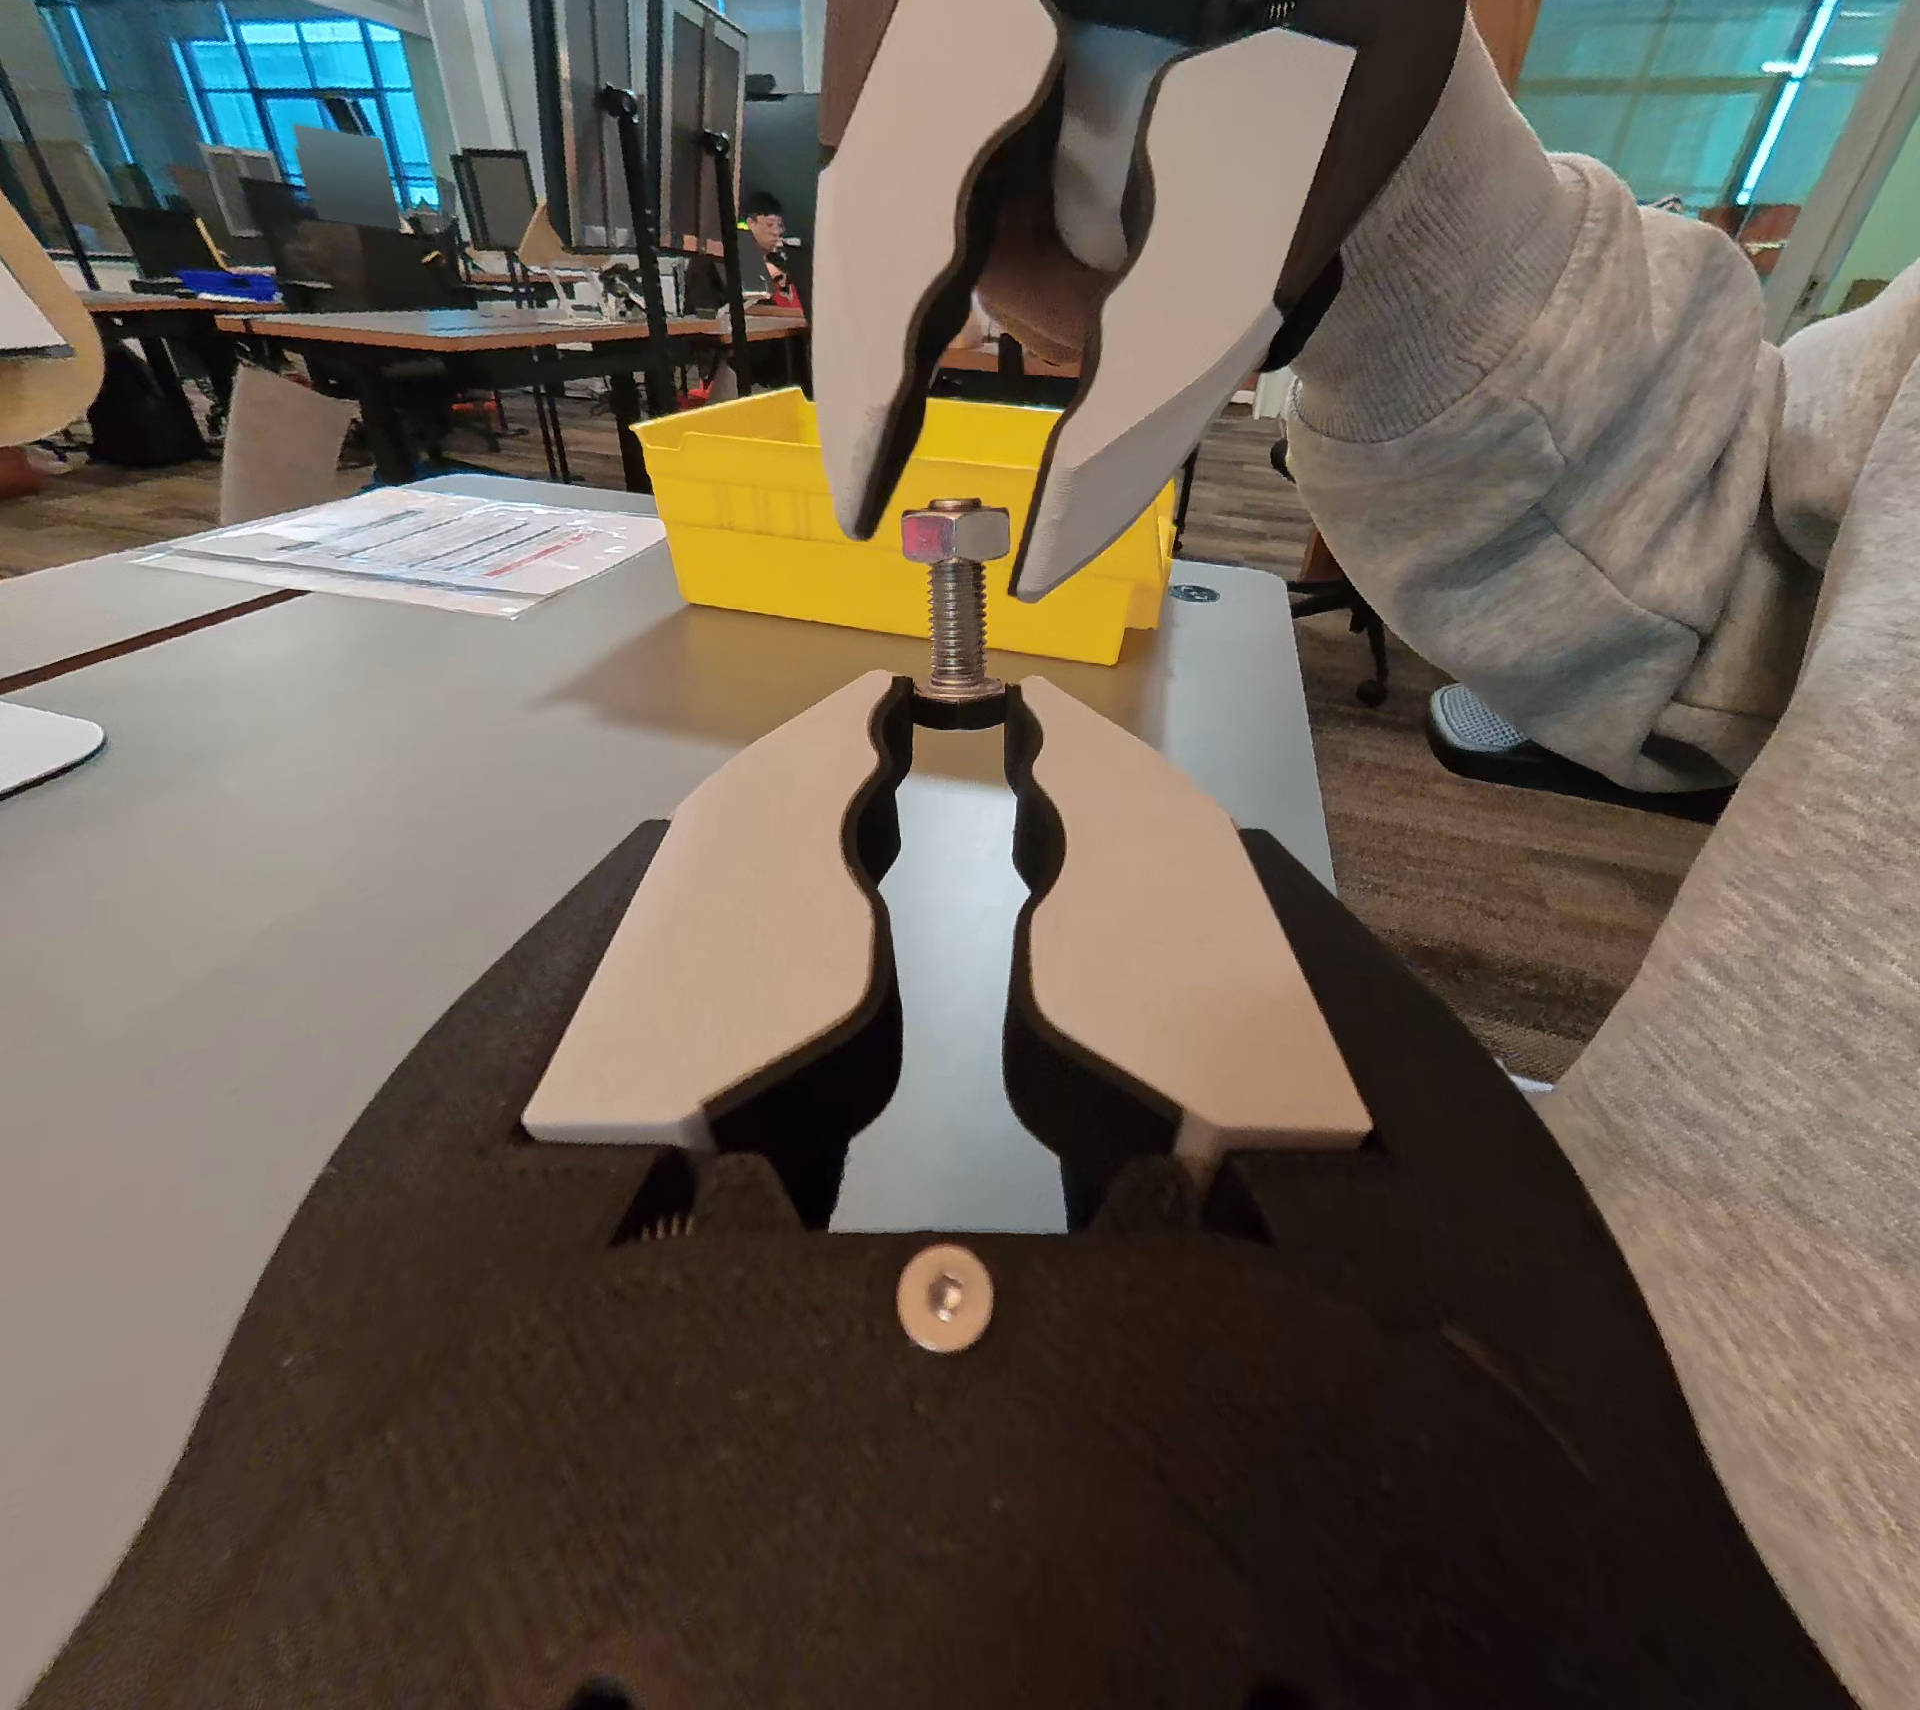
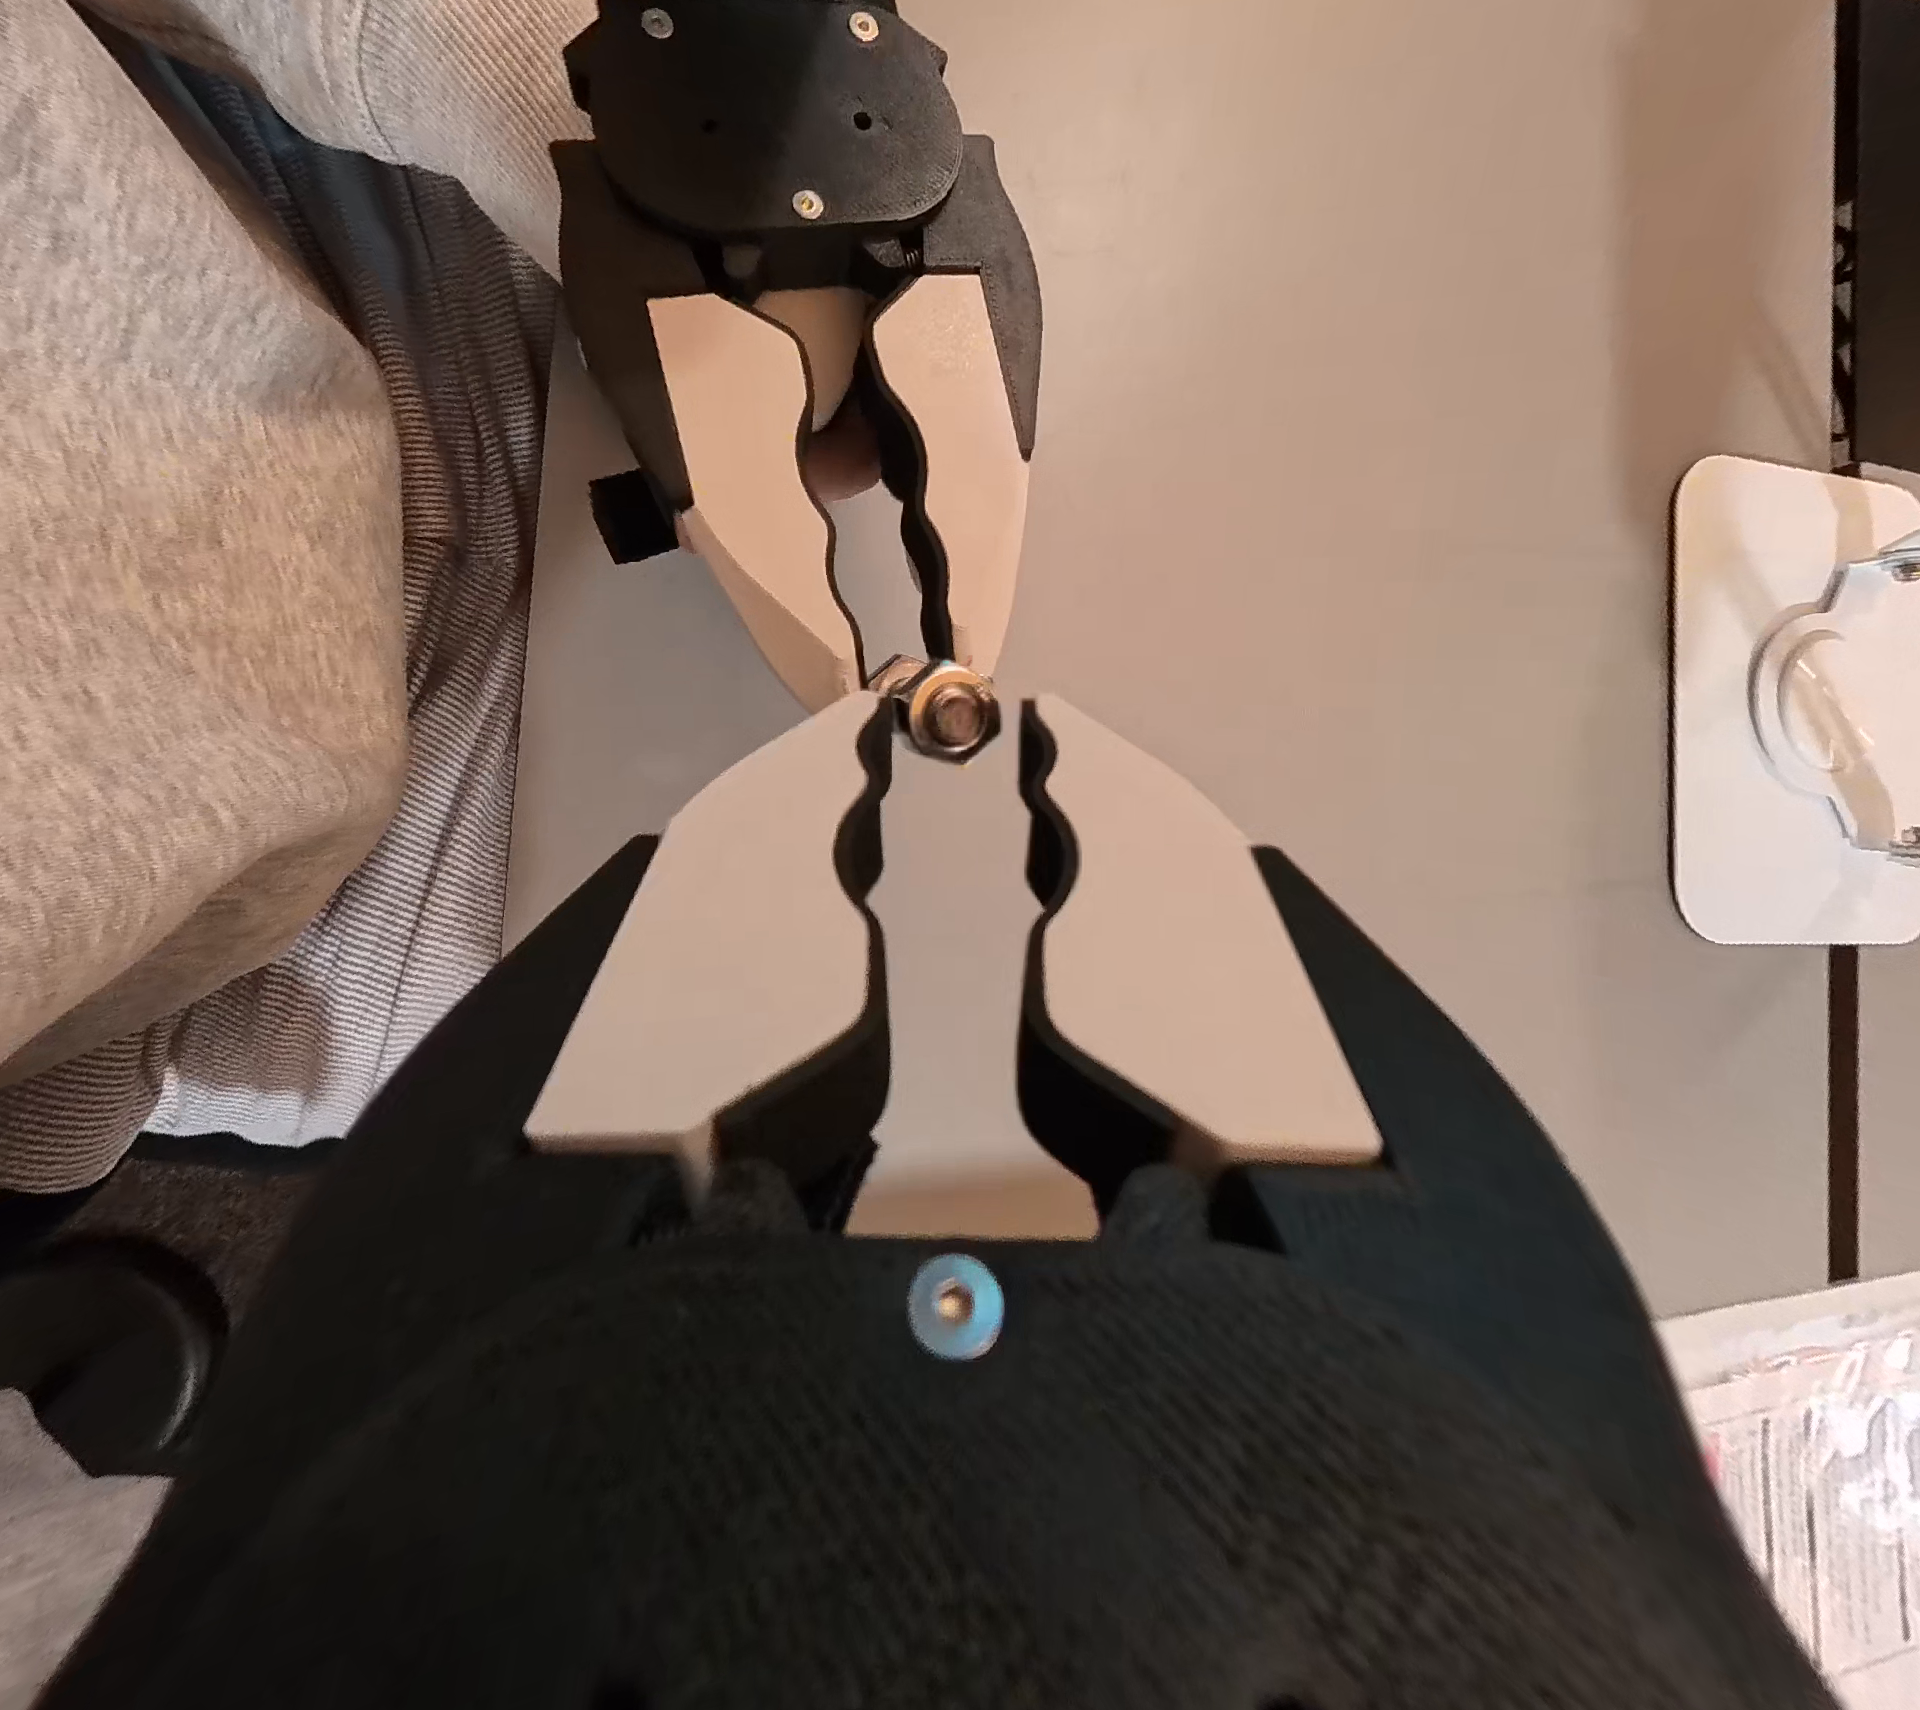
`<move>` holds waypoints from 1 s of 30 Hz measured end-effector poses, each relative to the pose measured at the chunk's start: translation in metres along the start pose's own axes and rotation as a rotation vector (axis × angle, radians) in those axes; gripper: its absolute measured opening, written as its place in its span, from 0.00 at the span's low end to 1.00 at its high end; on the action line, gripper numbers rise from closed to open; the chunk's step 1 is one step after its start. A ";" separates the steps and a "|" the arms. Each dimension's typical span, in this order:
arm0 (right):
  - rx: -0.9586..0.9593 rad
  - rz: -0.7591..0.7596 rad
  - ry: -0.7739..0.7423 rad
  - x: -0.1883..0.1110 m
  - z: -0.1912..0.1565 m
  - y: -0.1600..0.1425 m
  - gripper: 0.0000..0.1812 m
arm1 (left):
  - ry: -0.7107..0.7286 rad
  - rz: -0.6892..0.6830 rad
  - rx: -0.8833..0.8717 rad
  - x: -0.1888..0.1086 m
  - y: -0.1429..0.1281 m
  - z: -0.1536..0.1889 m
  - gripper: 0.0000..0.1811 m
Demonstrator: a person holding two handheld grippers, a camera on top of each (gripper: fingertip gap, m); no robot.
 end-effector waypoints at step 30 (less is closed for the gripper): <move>-0.001 0.092 0.017 -0.003 0.002 0.005 0.20 | 0.010 0.068 -0.057 -0.006 0.009 -0.005 0.11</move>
Point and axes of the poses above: each gripper's, where its closed fingertips meet, x out along the fingers, y out of its top, z = x × y across the jaws, the point moved 3 cm from there along -x, back along the fingers, and after that the axes turned 5 degrees about x, right-handed, at the moved point
